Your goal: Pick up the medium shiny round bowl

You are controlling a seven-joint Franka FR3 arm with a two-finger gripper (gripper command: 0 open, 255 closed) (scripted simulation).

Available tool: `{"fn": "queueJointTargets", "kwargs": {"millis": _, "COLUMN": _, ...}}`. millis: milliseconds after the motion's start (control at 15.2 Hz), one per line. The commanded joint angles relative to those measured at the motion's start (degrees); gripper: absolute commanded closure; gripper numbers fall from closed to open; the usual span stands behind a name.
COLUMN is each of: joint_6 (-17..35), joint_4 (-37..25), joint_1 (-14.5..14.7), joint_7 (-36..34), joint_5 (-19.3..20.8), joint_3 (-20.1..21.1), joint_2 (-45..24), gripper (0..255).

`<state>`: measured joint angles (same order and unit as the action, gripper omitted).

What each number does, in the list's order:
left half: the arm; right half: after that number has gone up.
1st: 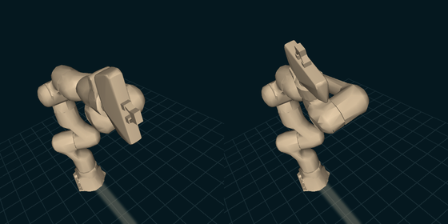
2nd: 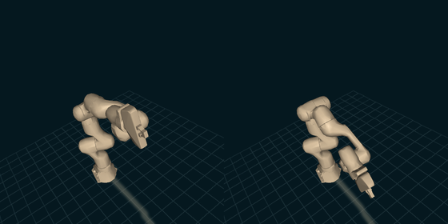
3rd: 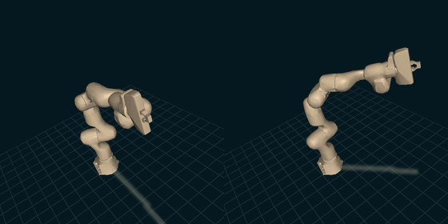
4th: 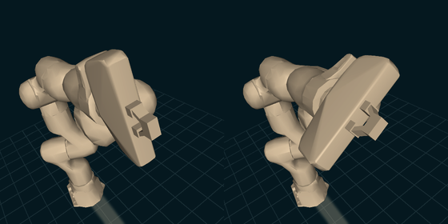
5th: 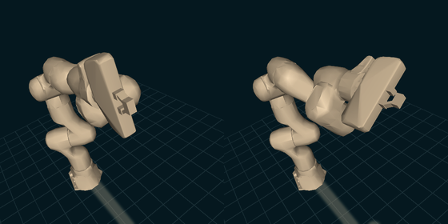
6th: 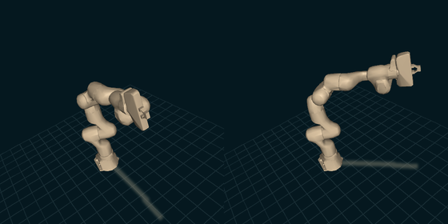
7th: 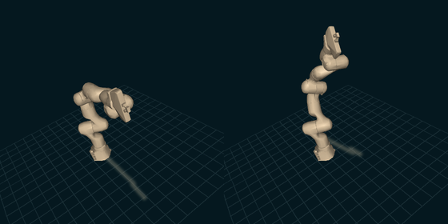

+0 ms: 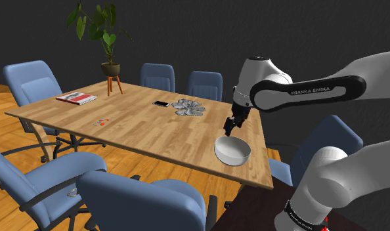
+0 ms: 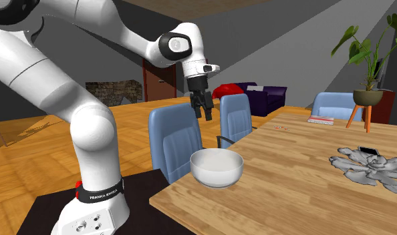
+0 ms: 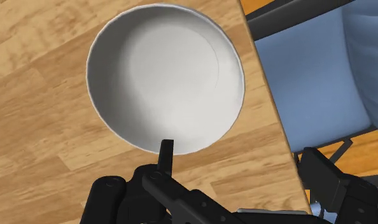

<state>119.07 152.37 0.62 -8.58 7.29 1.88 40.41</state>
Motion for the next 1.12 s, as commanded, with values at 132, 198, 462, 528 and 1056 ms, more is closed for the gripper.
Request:
{"fn": "queueJointTargets", "kwargs": {"millis": 132, "joint_6": 8.08, "joint_4": 4.30, "joint_1": 0.12, "joint_7": -1.47, "joint_5": 0.45, "joint_3": 0.77, "joint_2": -5.11, "gripper": 0}}
{"fn": "queueJointTargets", "kwargs": {"millis": 198, "joint_6": 10.12, "joint_4": 5.11, "joint_1": 0.08, "joint_7": -1.84, "joint_5": 0.65, "joint_3": 0.96, "joint_2": -6.69, "gripper": 0}}
{"fn": "queueJointTargets", "kwargs": {"millis": 462, "joint_6": 18.57, "joint_4": 7.61, "joint_1": -0.34, "joint_7": -3.61, "joint_5": 1.81, "joint_3": 1.90, "joint_2": -14.08, "gripper": 0}}
{"fn": "queueJointTargets", "kwargs": {"millis": 528, "joint_6": 19.49, "joint_4": 7.80, "joint_1": -0.42, "joint_7": -3.84, "joint_5": 1.99, "joint_3": 2.02, "joint_2": -14.97, "gripper": 0}}
{"fn": "queueJointTargets", "kwargs": {"millis": 1056, "joint_6": 27.43, "joint_4": 9.94, "joint_1": -1.65, "joint_7": -5.94, "joint_5": 4.03, "joint_3": 2.75, "joint_2": -20.85, "gripper": 0}}
